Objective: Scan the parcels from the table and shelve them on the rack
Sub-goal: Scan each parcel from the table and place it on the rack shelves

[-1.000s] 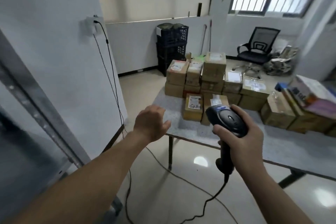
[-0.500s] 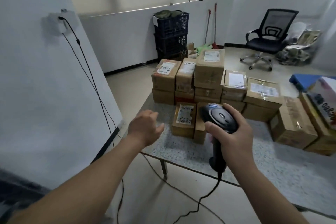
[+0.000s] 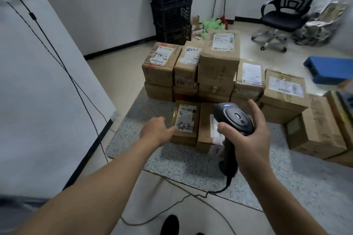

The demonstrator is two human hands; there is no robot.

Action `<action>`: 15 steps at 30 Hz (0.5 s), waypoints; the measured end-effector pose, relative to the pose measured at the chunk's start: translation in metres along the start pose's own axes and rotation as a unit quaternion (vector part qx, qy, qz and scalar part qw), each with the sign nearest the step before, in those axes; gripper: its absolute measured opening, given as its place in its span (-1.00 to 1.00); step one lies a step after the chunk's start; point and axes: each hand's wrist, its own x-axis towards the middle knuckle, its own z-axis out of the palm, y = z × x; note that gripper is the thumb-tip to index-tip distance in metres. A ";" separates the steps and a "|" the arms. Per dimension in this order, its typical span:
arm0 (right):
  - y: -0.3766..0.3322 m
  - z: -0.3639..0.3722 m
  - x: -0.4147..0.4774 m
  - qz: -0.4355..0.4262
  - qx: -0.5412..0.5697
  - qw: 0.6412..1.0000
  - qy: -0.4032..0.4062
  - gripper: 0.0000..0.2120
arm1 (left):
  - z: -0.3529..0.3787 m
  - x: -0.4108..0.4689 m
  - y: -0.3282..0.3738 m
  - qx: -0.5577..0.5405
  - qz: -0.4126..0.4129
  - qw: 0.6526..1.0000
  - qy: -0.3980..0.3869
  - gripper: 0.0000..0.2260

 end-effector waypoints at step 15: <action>0.038 0.033 0.036 0.073 -0.040 0.994 0.071 -0.06 | 0.067 0.077 0.036 -0.010 -0.001 0.995 -0.099 -0.09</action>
